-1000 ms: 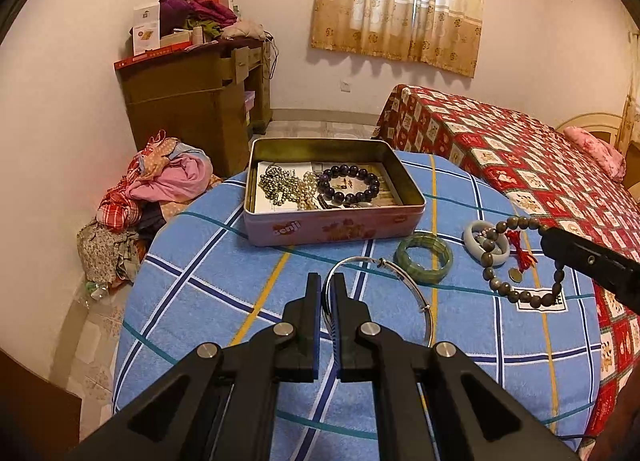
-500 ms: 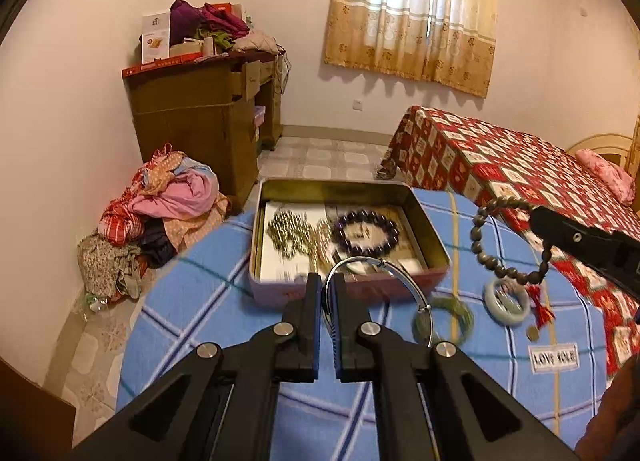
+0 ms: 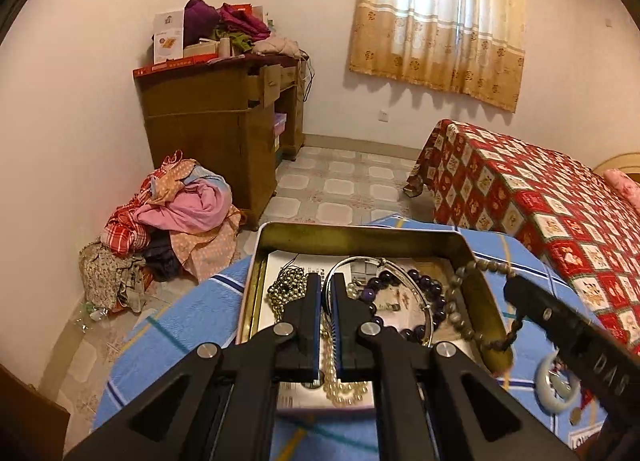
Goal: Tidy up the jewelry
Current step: 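Carry the silver bangle and bead bracelet with both tools over the tin, then open both tools to drop the bangle and bead bracelet into the tin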
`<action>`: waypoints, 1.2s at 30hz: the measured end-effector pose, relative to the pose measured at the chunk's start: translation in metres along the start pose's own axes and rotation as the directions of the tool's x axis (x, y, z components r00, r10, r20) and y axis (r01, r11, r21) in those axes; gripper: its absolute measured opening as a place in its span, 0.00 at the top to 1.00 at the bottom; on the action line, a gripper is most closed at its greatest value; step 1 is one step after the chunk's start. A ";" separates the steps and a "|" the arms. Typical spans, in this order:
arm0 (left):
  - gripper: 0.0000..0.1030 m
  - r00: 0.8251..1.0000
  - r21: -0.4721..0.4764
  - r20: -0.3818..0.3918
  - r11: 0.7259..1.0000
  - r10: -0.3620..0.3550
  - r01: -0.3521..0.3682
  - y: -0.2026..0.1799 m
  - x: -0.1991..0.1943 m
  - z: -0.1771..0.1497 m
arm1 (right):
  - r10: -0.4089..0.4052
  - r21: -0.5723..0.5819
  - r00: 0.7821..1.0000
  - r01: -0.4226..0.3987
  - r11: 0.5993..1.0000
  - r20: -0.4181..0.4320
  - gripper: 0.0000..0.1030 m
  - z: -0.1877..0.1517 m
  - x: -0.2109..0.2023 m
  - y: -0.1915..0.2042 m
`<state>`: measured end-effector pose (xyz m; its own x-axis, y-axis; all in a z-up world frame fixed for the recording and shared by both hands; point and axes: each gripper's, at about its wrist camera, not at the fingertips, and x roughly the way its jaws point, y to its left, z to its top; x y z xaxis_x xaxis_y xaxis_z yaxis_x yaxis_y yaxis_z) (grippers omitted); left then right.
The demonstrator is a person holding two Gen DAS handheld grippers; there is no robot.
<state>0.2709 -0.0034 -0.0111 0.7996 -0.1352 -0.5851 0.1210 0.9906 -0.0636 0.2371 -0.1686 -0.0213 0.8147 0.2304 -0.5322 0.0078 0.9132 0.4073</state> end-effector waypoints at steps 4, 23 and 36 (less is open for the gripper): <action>0.96 1.000 0.023 -0.010 0.999 0.029 -0.029 0.002 0.013 -0.007 | 0.001 -0.031 0.999 -0.002 1.000 -0.034 0.87 -0.007 0.012 -0.001; 0.96 0.994 0.057 -0.043 0.994 0.100 -0.097 -0.004 0.033 -0.014 | -0.009 0.011 1.000 0.009 1.000 -0.023 0.55 -0.008 0.020 -0.011; 0.85 0.996 0.055 -0.030 0.995 0.081 -0.080 -0.008 0.018 -0.014 | -0.143 0.076 0.970 0.130 0.989 0.195 0.40 0.006 -0.035 -0.019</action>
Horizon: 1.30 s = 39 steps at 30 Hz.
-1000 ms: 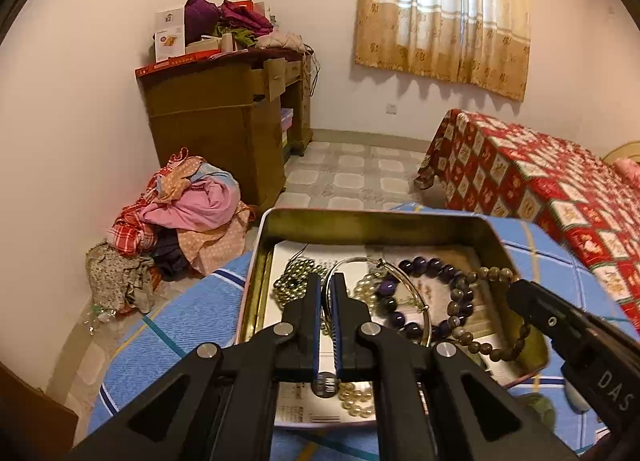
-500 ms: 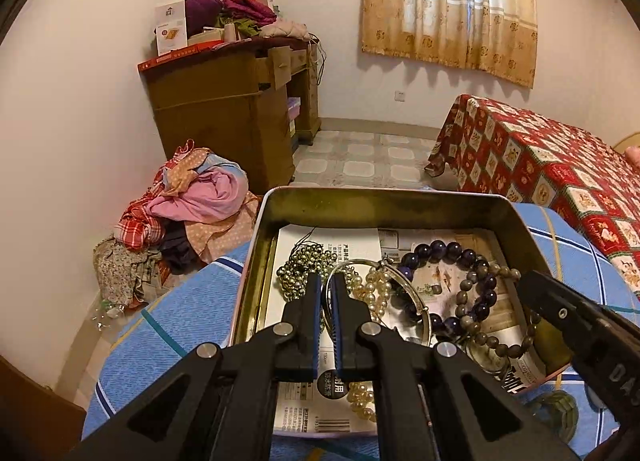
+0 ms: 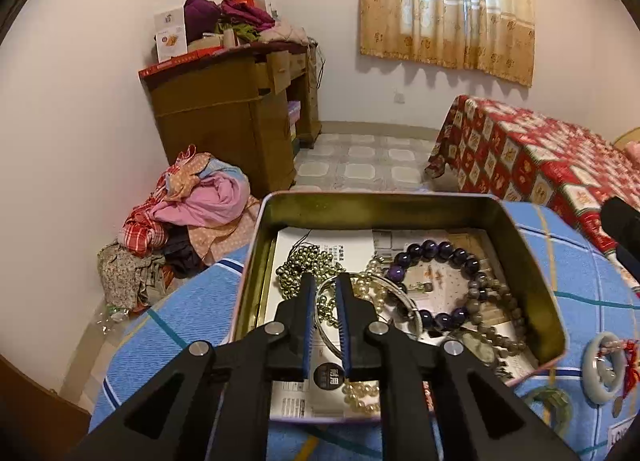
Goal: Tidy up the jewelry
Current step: 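Open both tools to drop the bangle and bead bracelet into the tin, then lower the right tool onto the red cord of the white jade bangle and close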
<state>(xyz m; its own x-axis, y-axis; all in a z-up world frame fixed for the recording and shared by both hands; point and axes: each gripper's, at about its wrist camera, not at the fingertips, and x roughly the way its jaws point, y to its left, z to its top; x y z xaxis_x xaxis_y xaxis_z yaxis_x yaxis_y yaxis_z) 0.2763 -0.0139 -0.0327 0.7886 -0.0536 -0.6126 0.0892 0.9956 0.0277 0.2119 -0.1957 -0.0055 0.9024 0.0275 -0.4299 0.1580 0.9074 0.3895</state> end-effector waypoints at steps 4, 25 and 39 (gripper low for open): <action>0.29 0.998 -0.022 0.053 0.999 -0.036 0.037 0.005 -0.029 -0.006 | -0.057 -0.001 0.998 0.057 0.998 0.004 0.39 0.002 -0.023 -0.013; 0.22 0.995 0.151 -0.047 0.984 -0.084 0.090 -0.049 -0.116 -0.095 | -0.183 -0.042 0.963 0.178 0.983 -0.198 0.40 -0.065 -0.116 -0.080; 0.22 0.996 0.174 -0.081 0.983 -0.044 0.058 -0.057 -0.130 -0.105 | -0.205 -0.098 0.963 0.190 0.977 -0.176 0.40 -0.066 -0.142 -0.073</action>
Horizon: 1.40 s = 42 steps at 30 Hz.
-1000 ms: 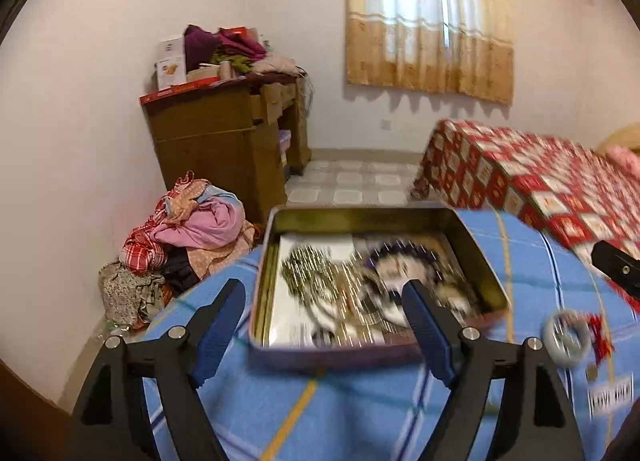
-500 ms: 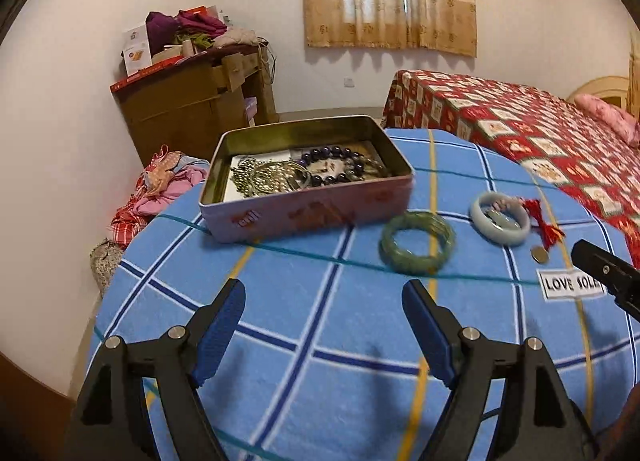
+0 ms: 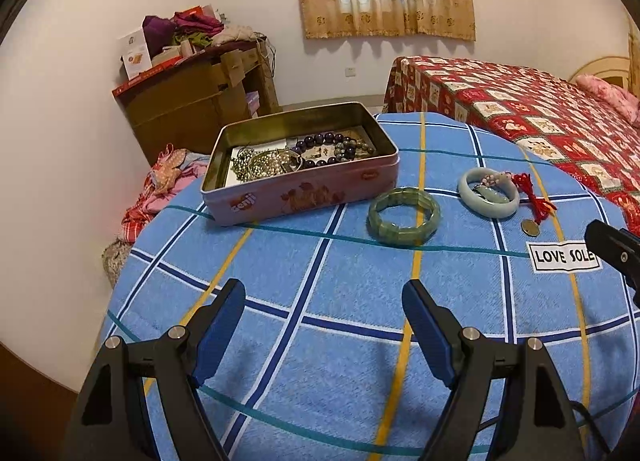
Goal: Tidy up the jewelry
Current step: 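Lower the right tool onto the red cord of the white jade bangle and close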
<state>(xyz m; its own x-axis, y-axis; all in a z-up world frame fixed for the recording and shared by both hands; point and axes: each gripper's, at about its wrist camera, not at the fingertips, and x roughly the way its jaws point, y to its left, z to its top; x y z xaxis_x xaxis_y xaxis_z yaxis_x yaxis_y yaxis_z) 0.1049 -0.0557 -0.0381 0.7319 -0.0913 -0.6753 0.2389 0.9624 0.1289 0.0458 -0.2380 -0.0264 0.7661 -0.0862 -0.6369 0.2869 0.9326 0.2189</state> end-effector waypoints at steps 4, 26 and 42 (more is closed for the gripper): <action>0.22 1.000 -0.012 -0.007 1.000 -0.003 0.003 -0.001 -0.002 0.001 | 0.003 -0.001 1.000 -0.003 1.000 0.013 0.40 0.003 -0.005 -0.002; 0.22 0.992 -0.060 -0.075 0.993 -0.103 0.099 -0.001 0.015 0.001 | 0.009 0.036 0.999 -0.007 0.999 -0.040 0.53 0.023 0.018 -0.034; 0.22 0.989 -0.030 -0.074 0.992 -0.128 0.126 -0.005 0.023 0.008 | -0.073 -0.178 0.965 0.028 0.984 -0.251 0.71 0.047 0.123 -0.026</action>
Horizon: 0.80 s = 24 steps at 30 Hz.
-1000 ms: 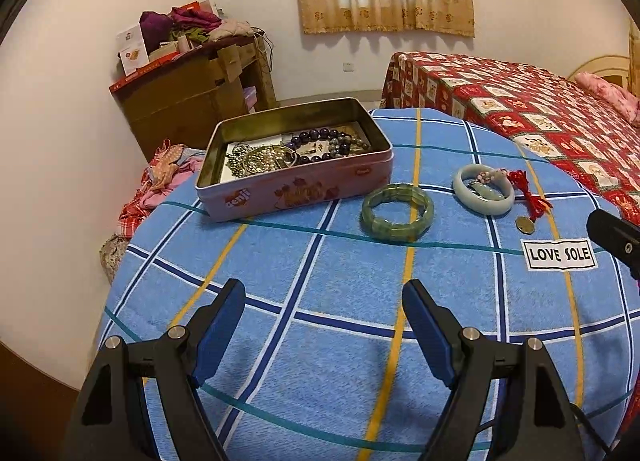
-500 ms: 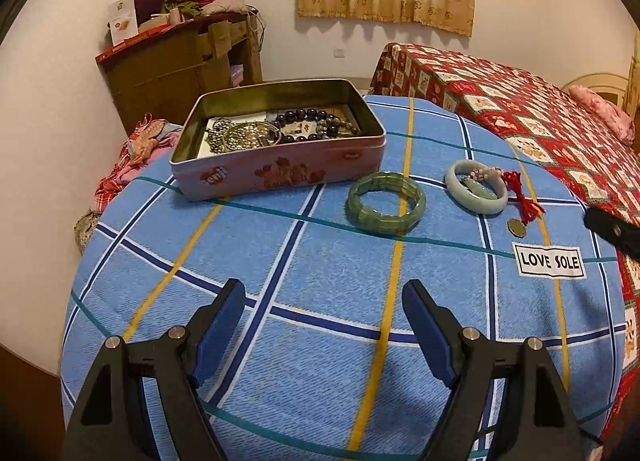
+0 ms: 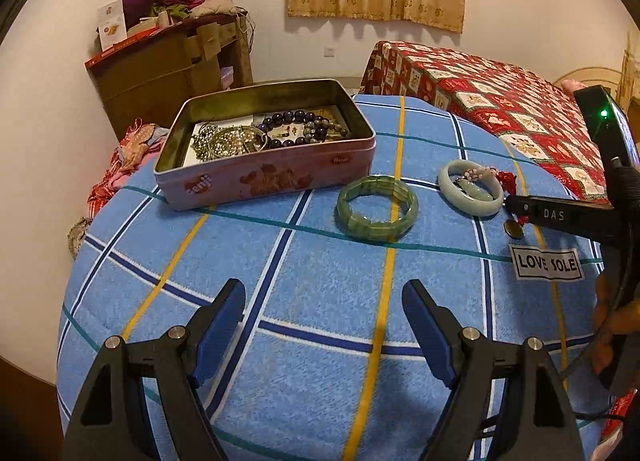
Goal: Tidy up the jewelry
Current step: 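Lower the right tool onto the red cord of the white jade bangle and close, then close the left tool on the green jade bangle while the right tool holds the red cord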
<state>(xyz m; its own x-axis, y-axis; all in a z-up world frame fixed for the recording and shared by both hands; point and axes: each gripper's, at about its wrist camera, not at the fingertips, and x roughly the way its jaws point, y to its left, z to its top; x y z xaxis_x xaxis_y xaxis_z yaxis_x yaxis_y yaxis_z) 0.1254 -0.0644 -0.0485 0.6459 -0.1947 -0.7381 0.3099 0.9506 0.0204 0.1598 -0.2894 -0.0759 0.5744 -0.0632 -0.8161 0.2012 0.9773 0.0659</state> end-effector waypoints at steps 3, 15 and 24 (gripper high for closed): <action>0.22 1.000 0.009 0.004 1.000 -0.005 0.005 0.000 0.003 0.003 | 0.030 0.021 1.000 -0.030 0.999 -0.002 0.90 -0.001 -0.002 -0.009; 0.22 0.999 -0.079 0.000 0.996 -0.039 0.039 0.011 0.023 0.025 | 0.197 0.187 0.961 -0.234 0.954 0.196 0.90 -0.035 -0.097 -0.030; 0.22 0.997 -0.172 -0.037 0.983 -0.074 0.066 0.007 0.055 0.047 | 0.362 0.173 0.904 -0.404 0.898 0.229 0.90 -0.054 -0.117 -0.031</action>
<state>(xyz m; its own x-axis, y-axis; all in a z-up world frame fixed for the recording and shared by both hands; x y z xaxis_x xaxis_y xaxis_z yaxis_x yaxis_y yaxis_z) 0.1958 -0.0794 -0.0574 0.5950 -0.2552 -0.7621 0.2276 0.9629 -0.1447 0.0435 -0.3019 -0.0134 0.7737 0.2504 -0.5820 0.0861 0.8685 0.4881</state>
